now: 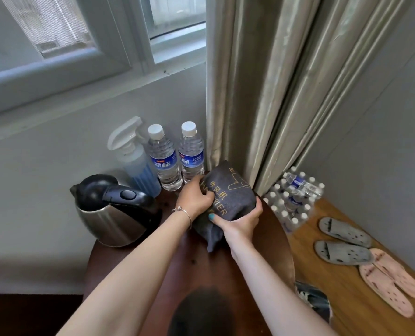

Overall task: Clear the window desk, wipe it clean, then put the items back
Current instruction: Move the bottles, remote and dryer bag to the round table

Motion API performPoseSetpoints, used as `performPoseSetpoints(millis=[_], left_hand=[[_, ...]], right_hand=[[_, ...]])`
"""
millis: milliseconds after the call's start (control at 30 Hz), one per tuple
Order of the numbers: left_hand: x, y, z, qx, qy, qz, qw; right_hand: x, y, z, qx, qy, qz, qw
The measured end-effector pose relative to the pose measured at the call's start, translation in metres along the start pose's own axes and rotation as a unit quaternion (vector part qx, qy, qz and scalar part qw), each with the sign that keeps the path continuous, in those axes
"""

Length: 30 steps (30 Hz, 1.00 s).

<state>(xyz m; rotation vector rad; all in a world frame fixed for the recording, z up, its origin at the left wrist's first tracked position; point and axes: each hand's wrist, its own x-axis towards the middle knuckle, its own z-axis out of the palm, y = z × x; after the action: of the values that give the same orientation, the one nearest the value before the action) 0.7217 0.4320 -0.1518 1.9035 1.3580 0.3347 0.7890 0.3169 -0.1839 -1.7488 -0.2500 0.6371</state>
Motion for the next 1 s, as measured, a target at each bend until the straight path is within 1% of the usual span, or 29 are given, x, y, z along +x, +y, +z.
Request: performPoseSetpoints(millis=[100, 200, 267, 367, 500, 633, 800, 867, 1000], left_hand=[[-0.008, -0.005, 0.003, 0.016, 0.069, 0.045, 0.996], [-0.014, -0.011, 0.002, 0.021, 0.083, 0.11, 0.99], [-0.016, -0.015, 0.0, 0.019, 0.056, 0.127, 0.99], [-0.019, -0.02, -0.005, 0.025, 0.01, 0.121, 0.992], [-0.025, -0.025, -0.008, 0.071, -0.047, 0.131, 0.988], [-0.039, -0.028, -0.005, 0.127, -0.096, 0.107, 0.981], [-0.05, -0.024, -0.014, 0.156, -0.137, 0.084, 0.975], [-0.052, -0.017, -0.021, 0.169, -0.149, 0.081, 0.971], [-0.068, 0.006, -0.041, 0.163, -0.157, 0.087, 0.97]], right_hand=[[-0.003, -0.004, 0.011, 0.004, 0.02, 0.026, 0.999], [-0.003, -0.01, 0.023, -0.002, 0.034, 0.06, 0.998], [0.0, -0.014, 0.03, -0.029, 0.038, 0.086, 0.995], [0.004, -0.016, 0.033, -0.1, 0.042, 0.107, 0.988], [0.003, -0.017, 0.028, -0.18, 0.041, 0.122, 0.975], [0.001, -0.021, 0.021, -0.209, 0.028, 0.13, 0.969], [-0.002, -0.035, 0.006, -0.239, -0.013, 0.149, 0.959], [-0.006, -0.045, 0.003, -0.257, -0.024, 0.138, 0.956], [-0.021, -0.069, 0.0, -0.278, -0.04, 0.088, 0.956]])
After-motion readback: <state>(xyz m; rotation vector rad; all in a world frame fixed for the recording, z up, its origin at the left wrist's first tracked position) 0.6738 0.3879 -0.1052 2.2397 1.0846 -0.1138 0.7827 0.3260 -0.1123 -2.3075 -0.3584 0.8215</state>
